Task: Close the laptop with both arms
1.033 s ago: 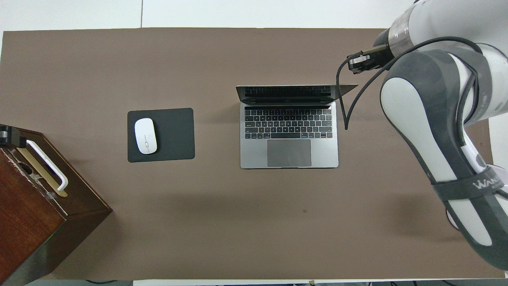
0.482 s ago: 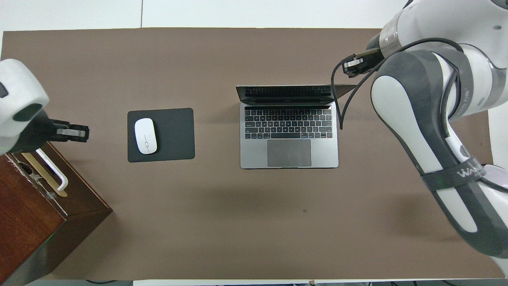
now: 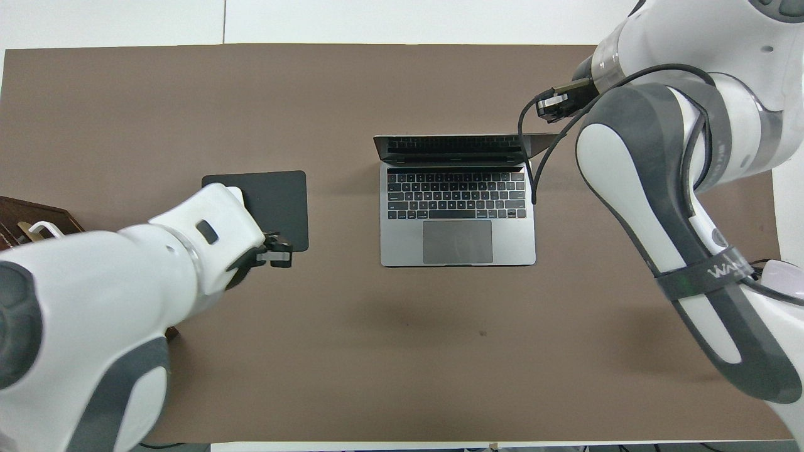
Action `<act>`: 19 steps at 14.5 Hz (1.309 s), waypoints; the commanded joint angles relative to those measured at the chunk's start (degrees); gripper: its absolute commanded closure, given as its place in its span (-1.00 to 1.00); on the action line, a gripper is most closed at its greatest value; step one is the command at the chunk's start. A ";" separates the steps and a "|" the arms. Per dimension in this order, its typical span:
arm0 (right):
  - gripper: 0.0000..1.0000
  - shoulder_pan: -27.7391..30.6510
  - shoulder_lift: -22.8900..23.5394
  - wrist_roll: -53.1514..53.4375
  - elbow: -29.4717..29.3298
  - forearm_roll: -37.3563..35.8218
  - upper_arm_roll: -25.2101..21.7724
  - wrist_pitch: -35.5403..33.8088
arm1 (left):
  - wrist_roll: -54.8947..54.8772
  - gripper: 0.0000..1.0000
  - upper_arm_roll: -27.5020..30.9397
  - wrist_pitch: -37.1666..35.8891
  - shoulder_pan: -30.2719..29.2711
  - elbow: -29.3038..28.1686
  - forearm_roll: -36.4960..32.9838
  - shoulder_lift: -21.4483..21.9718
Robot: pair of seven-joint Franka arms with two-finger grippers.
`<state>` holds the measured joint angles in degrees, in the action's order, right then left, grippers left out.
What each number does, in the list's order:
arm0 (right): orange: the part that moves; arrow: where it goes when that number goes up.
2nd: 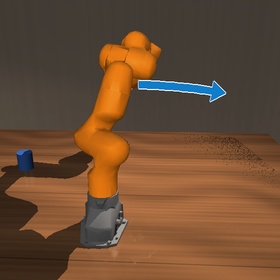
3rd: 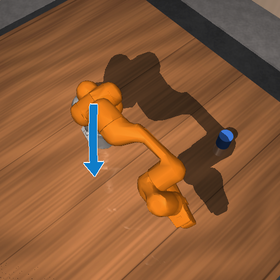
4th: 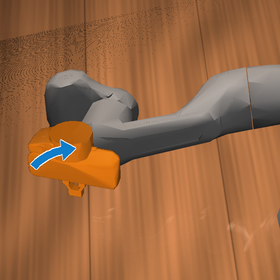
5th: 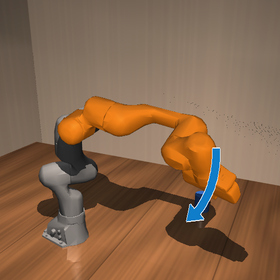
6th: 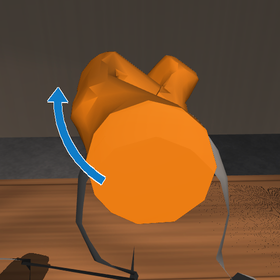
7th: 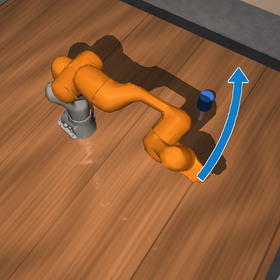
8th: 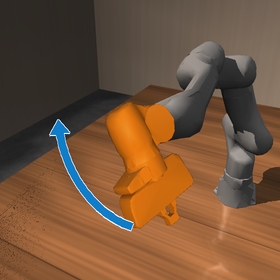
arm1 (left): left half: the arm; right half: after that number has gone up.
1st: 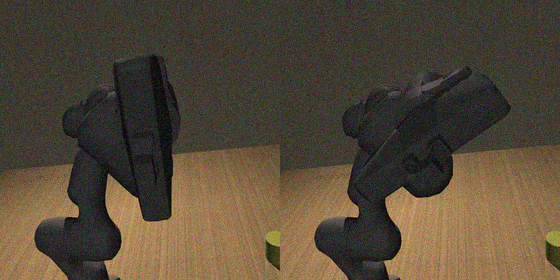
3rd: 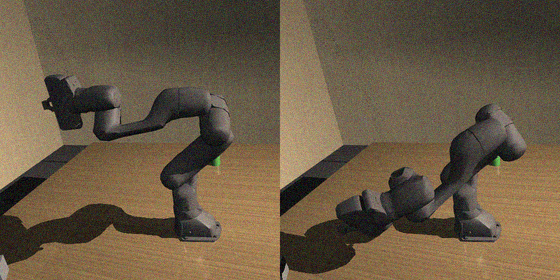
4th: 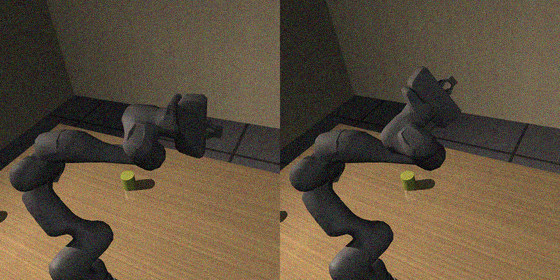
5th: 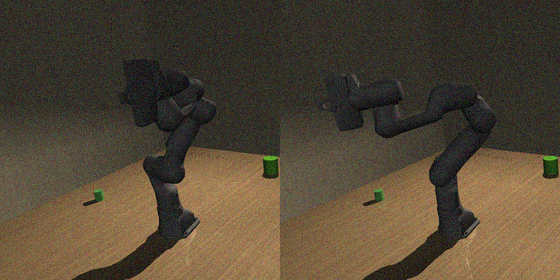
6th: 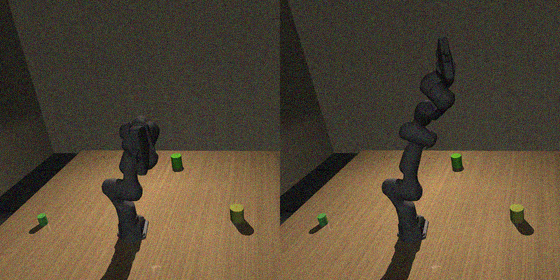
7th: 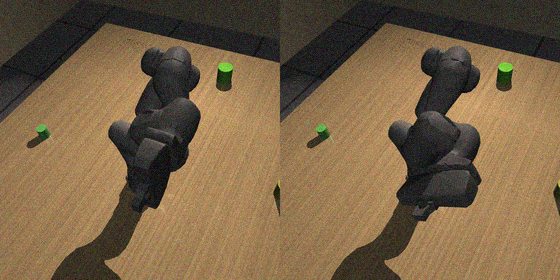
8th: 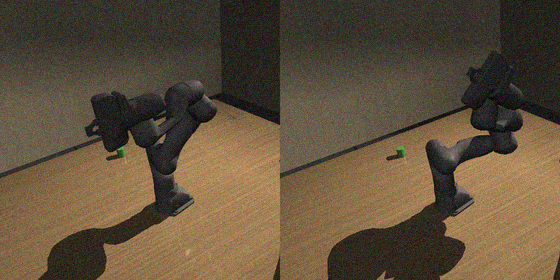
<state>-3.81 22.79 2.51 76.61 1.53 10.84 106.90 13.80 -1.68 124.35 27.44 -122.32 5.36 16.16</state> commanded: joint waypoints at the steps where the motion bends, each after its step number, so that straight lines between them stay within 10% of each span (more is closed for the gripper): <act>1: 1.00 -0.15 -0.03 -0.84 0.82 -0.82 0.32 1.38 | 2.02 1.00 1.07 9.48 5.24 -7.65 0.27 2.39; 9: 1.00 -0.24 -0.03 -0.75 2.40 -0.74 0.32 2.26 | 1.49 1.00 1.07 41.47 13.60 -14.35 0.27 -12.27; 19: 1.00 -0.41 -0.29 -0.49 3.37 -0.74 0.32 2.34 | -5.71 1.00 1.15 60.56 13.08 -14.00 -0.08 -26.43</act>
<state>-4.38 23.11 2.51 78.45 1.30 10.83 107.94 9.95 -1.03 181.14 40.17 -137.00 5.33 -7.16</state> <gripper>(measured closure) 0.991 0.991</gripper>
